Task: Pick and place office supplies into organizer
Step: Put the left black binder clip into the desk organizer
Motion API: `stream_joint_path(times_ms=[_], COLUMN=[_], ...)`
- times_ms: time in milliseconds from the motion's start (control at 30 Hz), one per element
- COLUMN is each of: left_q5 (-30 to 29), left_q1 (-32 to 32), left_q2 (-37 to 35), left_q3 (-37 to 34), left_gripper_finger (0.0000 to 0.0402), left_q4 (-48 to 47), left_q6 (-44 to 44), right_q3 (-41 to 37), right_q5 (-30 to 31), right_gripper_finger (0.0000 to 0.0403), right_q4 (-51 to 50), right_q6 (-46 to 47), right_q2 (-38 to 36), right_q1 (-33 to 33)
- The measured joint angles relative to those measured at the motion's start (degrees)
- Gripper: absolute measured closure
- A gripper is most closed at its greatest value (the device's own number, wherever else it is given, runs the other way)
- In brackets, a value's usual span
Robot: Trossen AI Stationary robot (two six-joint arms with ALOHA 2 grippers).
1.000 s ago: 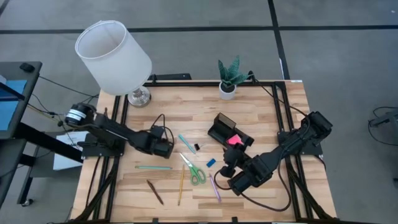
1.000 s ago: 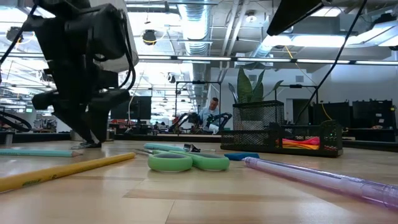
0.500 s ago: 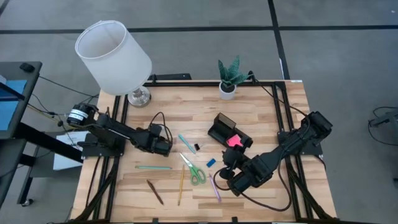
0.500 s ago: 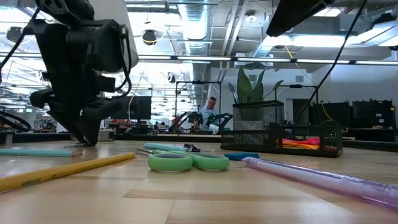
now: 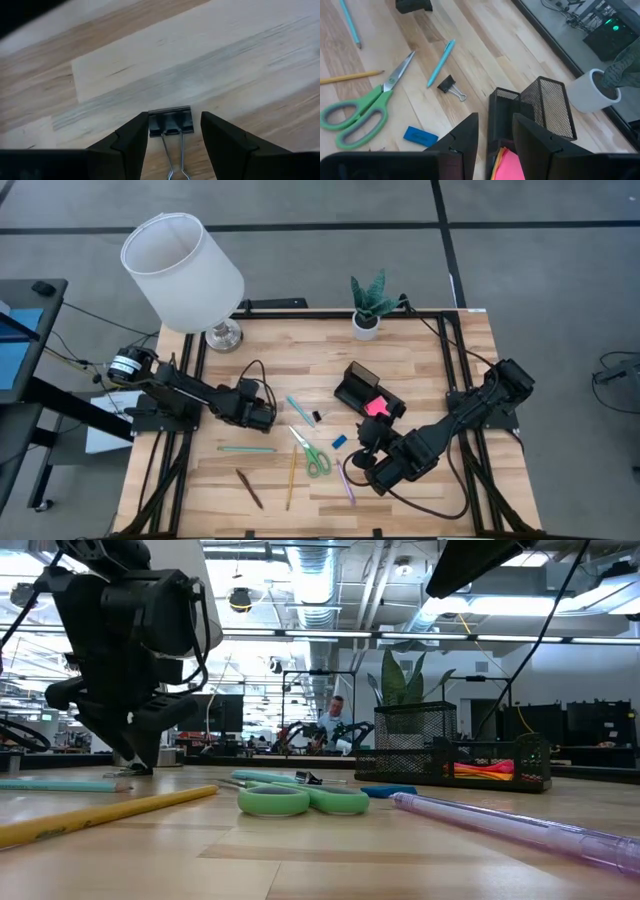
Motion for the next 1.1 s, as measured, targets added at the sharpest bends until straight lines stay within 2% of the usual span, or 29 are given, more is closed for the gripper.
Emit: stream_joint_path(times_ms=[133,433,600,800,1100], left_q5=[-2.1,-0.5,-1.9,-3.1,-3.8], left_q1=[0.0,0.0,-0.1,-0.1,-0.5], left_q2=[0.0,-0.1,-0.3,-0.2,-0.1], left_q3=[0.0,-4.0,-6.1,-6.4,-6.4], left_gripper_finger=[0.0226,0.0226,0.0226,0.0227,0.0276], left_q4=[-0.1,0.1,2.4,3.1,6.2], left_q6=[-1.7,-7.3,-9.7,-8.7,-4.5], right_q3=[0.0,0.0,0.0,0.0,0.0], right_q5=[0.0,0.0,0.0,0.0,0.0], right_gripper_finger=[0.0289,0.0289,0.0289,0.0289,0.0289], right_q4=[0.0,0.0,0.0,0.0,0.8], right_q6=[0.0,-0.1,-0.1,-0.1,0.0], right_q2=[0.0,0.0,0.0,0.0,0.0], right_q1=[0.0,0.0,0.0,0.0,0.0])
